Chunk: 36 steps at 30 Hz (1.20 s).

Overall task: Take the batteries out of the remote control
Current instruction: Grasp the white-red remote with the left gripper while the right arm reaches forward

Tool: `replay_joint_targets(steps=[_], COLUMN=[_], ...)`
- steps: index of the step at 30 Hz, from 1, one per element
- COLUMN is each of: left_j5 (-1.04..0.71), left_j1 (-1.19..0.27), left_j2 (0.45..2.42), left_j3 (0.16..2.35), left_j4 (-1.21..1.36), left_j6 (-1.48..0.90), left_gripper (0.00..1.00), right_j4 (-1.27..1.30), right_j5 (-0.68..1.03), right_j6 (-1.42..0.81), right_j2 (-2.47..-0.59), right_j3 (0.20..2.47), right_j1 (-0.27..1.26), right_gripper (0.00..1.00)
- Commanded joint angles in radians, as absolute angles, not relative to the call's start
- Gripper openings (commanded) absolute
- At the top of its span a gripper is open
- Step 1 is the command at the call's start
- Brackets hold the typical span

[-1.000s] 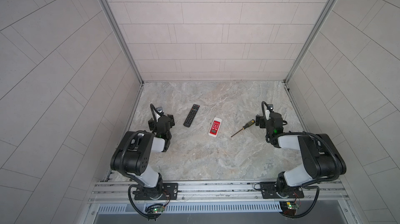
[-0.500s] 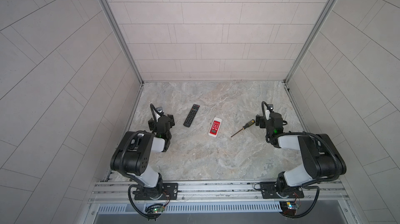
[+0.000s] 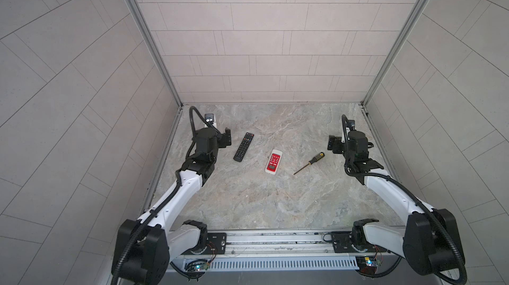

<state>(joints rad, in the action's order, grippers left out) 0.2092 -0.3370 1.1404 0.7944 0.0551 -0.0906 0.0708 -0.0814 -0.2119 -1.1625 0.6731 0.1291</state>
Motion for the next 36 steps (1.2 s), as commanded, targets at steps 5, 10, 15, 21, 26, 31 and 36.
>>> replay_joint_targets(steps=[5, 10, 15, 21, 26, 31, 36], left_j5=[0.178, 0.089, 0.009, 0.0, -0.02, -0.007, 0.0], left_j1=[-0.661, -0.726, -0.756, -0.772, -0.772, -0.773, -0.772], left_j2=[1.405, 1.696, 1.913, 2.056, 2.14, 2.215, 2.263], left_j3=[1.085, 1.353, 1.543, 1.635, 1.712, 1.785, 1.819], left_j4=[-0.463, -0.696, -0.863, -0.957, -1.0, -1.056, -1.088], left_j6=[-0.219, -0.255, -0.292, -0.346, -0.347, -0.34, -0.344], left_gripper=[0.98, 0.98, 0.94, 0.92, 0.87, 0.82, 0.72], right_j4=[-0.231, -0.29, -0.324, -0.319, -0.307, -0.305, -0.286], right_j5=[-0.087, -0.073, -0.057, -0.052, -0.052, -0.061, -0.067], right_j6=[-0.352, -0.368, -0.363, -0.368, -0.369, -0.363, -0.362], right_j2=[-1.163, -1.173, -1.178, -1.18, -1.186, -1.195, -1.193], right_j3=[0.762, 0.802, 0.794, 0.775, 0.769, 0.771, 0.762], right_j1=[0.249, 0.253, 0.253, 0.253, 0.254, 0.253, 0.253], right_gripper=[0.91, 0.91, 0.9, 0.89, 0.87, 0.86, 0.83])
